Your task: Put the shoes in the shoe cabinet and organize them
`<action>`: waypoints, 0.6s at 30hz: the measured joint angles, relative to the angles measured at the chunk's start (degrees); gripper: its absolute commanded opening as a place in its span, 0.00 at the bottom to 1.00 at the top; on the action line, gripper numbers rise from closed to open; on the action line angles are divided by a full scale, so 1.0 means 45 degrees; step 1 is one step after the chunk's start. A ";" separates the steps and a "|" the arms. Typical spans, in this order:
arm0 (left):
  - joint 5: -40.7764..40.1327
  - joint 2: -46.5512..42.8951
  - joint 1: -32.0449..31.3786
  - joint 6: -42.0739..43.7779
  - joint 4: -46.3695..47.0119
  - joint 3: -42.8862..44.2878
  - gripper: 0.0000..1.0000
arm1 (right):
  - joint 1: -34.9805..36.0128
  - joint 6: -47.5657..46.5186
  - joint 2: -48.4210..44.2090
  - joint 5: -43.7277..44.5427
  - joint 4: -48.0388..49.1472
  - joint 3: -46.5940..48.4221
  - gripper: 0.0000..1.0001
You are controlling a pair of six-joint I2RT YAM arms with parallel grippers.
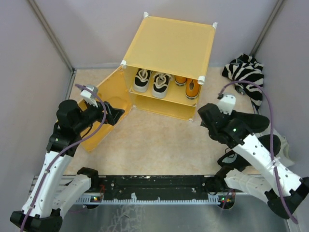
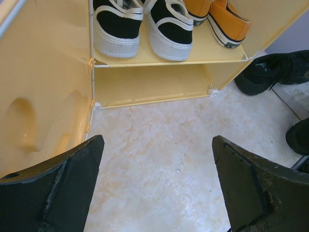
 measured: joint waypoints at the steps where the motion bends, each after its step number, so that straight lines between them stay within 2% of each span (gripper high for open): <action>1: 0.0000 0.0000 0.0000 0.0000 0.0000 0.0000 0.99 | -0.0641 0.0102 -0.0413 -0.0015 -0.0068 -0.0427 0.63; 5: 0.0000 -0.0010 0.0000 0.0000 -0.0005 0.0000 0.99 | -0.2832 -0.0015 -0.0947 -0.0316 0.0335 -0.1588 0.61; 11: 0.0005 -0.0092 0.0000 0.0000 -0.0005 0.0000 0.99 | -0.5372 -0.0612 -0.0092 -0.0967 0.2307 -0.2642 0.60; 18: 0.0146 -0.0097 0.0000 0.0000 0.0005 0.0000 0.99 | -0.6649 -0.1253 0.0763 -0.0937 0.4503 -0.2764 0.59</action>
